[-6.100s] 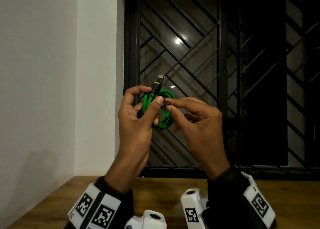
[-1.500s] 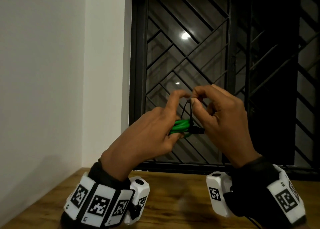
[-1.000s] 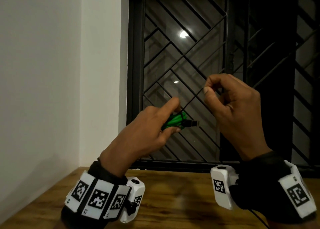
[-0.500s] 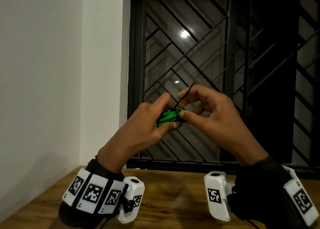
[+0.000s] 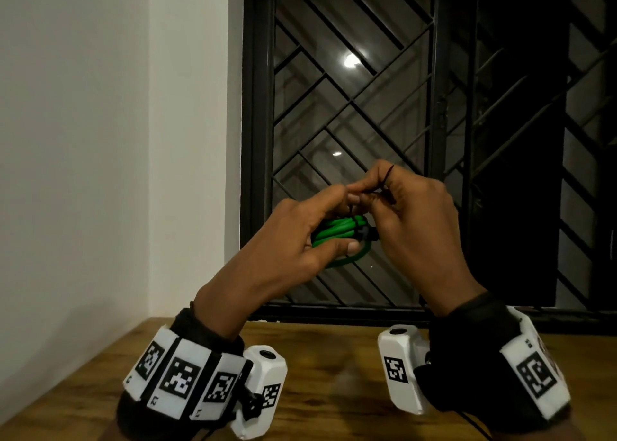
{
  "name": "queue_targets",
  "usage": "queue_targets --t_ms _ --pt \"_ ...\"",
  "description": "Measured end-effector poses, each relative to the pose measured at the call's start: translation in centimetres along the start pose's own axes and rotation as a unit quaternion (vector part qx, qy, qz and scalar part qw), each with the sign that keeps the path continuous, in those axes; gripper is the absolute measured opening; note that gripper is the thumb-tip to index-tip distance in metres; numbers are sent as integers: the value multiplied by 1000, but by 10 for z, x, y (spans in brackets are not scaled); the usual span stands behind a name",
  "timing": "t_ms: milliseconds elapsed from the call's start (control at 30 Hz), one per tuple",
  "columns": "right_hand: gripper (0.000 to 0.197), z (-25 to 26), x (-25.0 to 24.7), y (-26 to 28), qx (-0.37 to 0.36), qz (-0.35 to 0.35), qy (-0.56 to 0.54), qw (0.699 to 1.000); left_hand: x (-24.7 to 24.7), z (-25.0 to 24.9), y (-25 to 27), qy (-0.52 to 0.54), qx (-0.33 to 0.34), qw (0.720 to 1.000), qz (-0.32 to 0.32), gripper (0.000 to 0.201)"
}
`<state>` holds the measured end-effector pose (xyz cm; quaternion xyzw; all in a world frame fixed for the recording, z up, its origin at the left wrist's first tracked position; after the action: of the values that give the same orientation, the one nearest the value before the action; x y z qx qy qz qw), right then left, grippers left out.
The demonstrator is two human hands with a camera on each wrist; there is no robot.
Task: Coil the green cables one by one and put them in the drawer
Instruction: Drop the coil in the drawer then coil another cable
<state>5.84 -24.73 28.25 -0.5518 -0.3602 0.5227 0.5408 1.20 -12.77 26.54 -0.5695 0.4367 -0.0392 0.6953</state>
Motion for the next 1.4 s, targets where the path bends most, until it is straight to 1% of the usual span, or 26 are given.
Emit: queue_targets --t_ms 100,233,300,367,433,500,633,733,800,900,967,1067,1133,1200,1267,1300,1400 --pt "20 1 0 1 6 -15 -42 999 -1 -1 0 19 1 1000 8 36" --pt "16 1 4 2 26 -24 -75 997 -7 2 1 34 -2 999 6 24" --pt "13 -2 7 0 54 -16 -101 993 -11 6 3 41 -11 999 0 21" --pt "10 -6 10 -2 79 11 -138 987 -14 10 3 33 -26 999 -2 25" --pt "8 -7 13 -5 86 44 -176 980 -17 14 4 32 -40 999 -14 30" --pt "12 -10 16 -5 100 72 -197 973 -20 16 4 38 -51 998 -28 32" --pt "21 -11 21 -4 107 140 -200 964 -23 19 4 69 -73 994 -52 26" --pt "30 -12 20 -2 120 175 -235 949 -26 20 4 97 -75 990 -74 20" --pt "27 -10 20 -2 112 201 -252 940 -24 22 3 98 -79 989 -72 19" --pt "17 -7 18 -4 88 203 -252 942 -21 24 4 90 -87 989 -75 24" --pt "18 -4 12 -6 87 190 -247 946 -22 26 4 89 -95 988 -80 27" --pt "19 -4 1 -7 103 161 -241 951 -30 26 2 60 -92 991 -75 24" --pt "23 -3 -5 -7 122 164 -227 952 -33 24 3 49 -88 993 -68 23" --pt "27 -2 -8 -7 159 211 -200 943 -30 20 2 58 -85 993 -60 22" --pt "27 0 -12 -2 199 284 -174 922 -24 14 1 87 -86 991 -45 23" --pt "27 2 -17 1 213 307 -166 913 -19 10 0 98 -84 991 -35 23" --pt "25 6 -43 10 236 313 -137 910 2 -5 -2 134 -75 988 -4 23"
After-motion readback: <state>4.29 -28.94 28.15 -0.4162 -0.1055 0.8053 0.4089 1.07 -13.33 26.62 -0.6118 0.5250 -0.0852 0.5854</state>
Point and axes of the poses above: each hand's wrist, its own y-axis away from the middle knuckle, its own x-axis out of the palm, z = x × y, the point moved 8 cm from there along -y, towards the middle knuckle, and after that the axes turned 6 degrees about -y, right-handed, at the moved point
